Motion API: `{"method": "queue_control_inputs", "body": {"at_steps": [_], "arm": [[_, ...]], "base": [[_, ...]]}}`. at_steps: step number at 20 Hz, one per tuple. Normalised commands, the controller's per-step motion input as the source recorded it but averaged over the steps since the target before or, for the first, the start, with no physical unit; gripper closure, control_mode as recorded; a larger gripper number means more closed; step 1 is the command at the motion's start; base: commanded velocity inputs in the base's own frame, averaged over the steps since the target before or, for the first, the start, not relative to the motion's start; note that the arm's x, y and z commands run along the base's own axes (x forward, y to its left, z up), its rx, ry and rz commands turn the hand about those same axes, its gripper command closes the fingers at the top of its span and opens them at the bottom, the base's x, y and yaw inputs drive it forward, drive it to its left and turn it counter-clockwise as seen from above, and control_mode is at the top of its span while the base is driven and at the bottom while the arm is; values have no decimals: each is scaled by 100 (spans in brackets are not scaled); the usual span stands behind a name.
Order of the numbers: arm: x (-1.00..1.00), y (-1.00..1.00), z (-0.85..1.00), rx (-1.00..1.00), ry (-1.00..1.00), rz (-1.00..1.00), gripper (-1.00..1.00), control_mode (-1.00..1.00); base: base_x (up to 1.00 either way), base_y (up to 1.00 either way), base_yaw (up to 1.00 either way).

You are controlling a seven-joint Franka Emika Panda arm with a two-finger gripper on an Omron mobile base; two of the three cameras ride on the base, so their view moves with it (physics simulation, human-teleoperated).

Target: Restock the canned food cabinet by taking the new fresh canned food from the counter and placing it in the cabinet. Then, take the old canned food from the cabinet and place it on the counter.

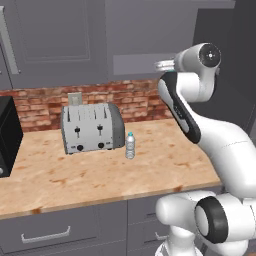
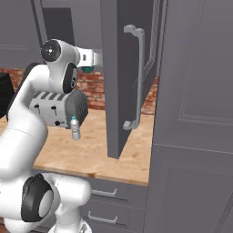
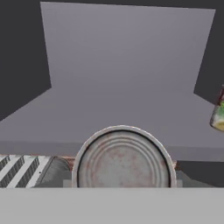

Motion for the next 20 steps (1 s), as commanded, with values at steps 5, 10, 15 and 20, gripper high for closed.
{"method": "queue_control_inputs", "body": {"at_steps": [5, 10, 15, 20], "arm": [[35, -6, -1, 0, 8, 0, 100, -100], [0, -5, 37, 2, -9, 0, 100, -100], [60, 0, -5, -2, -1, 0, 100, -100], [71, 0, -36, -5, 1, 0, 100, -100]], "base": [[0, 0, 0], [0, 0, 0], [0, 0, 0], [0, 0, 0]]}}
